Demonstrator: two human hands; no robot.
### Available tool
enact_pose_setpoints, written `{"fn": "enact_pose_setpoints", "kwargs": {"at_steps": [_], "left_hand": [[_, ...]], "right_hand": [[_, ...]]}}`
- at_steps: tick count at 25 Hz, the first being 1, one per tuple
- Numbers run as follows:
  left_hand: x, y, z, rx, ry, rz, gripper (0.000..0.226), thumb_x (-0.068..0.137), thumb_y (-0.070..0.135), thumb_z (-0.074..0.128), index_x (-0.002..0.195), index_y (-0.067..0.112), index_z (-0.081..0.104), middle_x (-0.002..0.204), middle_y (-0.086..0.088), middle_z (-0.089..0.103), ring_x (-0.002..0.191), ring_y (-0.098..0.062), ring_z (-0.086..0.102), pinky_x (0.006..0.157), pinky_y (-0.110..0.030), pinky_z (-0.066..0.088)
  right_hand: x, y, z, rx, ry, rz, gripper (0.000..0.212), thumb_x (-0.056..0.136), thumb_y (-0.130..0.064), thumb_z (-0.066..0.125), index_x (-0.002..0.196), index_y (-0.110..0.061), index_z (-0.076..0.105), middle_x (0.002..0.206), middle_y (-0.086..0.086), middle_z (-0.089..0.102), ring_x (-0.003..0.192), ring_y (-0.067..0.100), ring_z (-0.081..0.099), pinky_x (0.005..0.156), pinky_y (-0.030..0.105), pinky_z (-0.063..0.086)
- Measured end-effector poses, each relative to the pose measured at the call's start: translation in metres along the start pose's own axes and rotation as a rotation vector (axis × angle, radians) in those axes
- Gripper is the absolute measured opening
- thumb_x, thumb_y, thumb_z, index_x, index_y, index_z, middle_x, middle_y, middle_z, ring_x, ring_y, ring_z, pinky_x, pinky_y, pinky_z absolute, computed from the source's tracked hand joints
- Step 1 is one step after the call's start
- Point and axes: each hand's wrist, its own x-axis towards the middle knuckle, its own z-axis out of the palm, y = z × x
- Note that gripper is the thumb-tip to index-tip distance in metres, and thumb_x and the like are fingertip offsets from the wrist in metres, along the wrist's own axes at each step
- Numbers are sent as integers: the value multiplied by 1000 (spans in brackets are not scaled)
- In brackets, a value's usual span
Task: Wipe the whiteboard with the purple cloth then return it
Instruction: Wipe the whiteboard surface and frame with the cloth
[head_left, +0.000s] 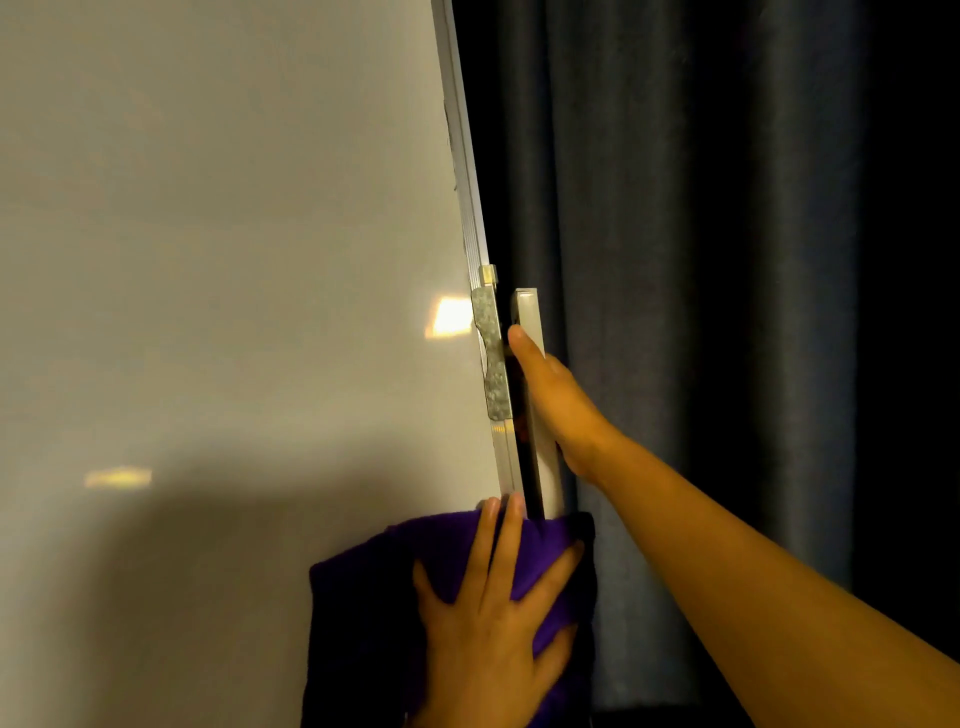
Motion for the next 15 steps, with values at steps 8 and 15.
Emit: {"fn": "enact_pose_setpoints", "kwargs": {"at_steps": [8,15], "left_hand": [[46,11,-19,-57,37,-204,97,42,77,59,127,35,36,139,-13,32,133,-35,18,70,-76,37],[97,16,-41,-219,18,-264,128,39,81,61,146,33,12,140,-11,33,125,-37,29,68,-76,37]], "right_hand": [[-6,-11,-23,93,-96,167,74,82,-64,29,144,-23,24,150,8,33,134,26,36,113,43,29],[28,-41,-30,370,-149,263,74,67,-75,37,109,-20,64,115,13,65,106,27,61,92,43,48]]}}
